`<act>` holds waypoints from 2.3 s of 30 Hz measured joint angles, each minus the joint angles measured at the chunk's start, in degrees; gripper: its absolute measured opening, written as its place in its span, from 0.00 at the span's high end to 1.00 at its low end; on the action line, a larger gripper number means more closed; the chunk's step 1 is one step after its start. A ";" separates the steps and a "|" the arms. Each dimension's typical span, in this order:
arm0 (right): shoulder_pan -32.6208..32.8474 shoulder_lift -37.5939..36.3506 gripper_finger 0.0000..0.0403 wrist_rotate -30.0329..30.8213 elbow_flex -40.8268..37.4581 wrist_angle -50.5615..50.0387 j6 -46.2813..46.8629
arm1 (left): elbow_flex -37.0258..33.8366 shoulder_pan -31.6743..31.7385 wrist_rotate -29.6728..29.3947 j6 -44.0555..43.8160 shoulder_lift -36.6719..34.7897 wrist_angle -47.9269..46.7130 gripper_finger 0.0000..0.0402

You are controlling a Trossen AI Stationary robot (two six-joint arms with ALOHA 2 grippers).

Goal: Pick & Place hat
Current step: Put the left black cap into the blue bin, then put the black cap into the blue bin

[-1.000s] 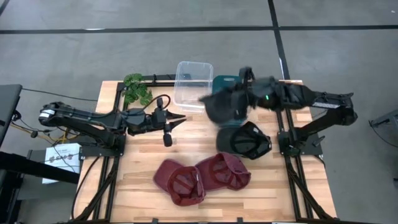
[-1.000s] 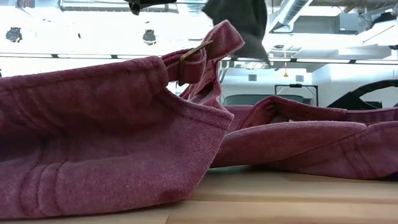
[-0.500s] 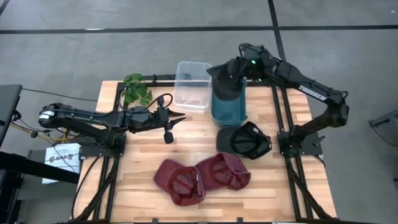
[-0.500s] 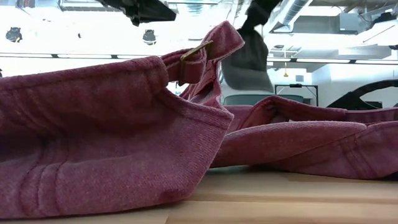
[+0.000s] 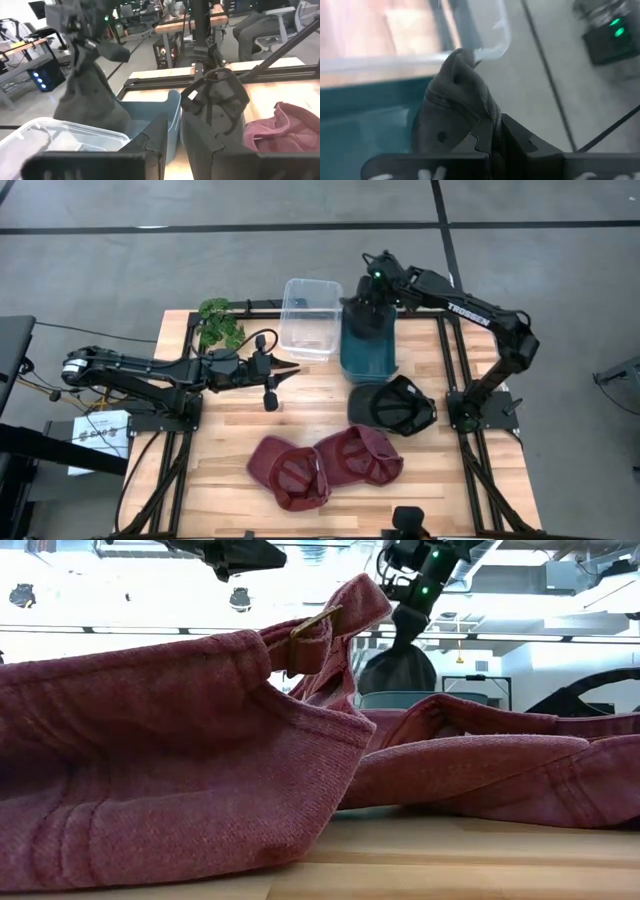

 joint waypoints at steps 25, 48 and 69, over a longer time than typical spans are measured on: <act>-3.92 1.54 0.95 -3.00 -0.39 -3.39 5.96 | 0.03 0.17 0.00 3.38 0.91 2.37 0.85; 5.56 -8.80 0.59 16.69 0.76 -13.34 6.21 | 0.04 -0.90 1.15 3.01 3.52 2.18 0.85; 50.94 -17.71 0.60 10.73 -16.45 -23.07 52.10 | 0.04 -13.94 9.04 -1.66 18.44 6.65 0.85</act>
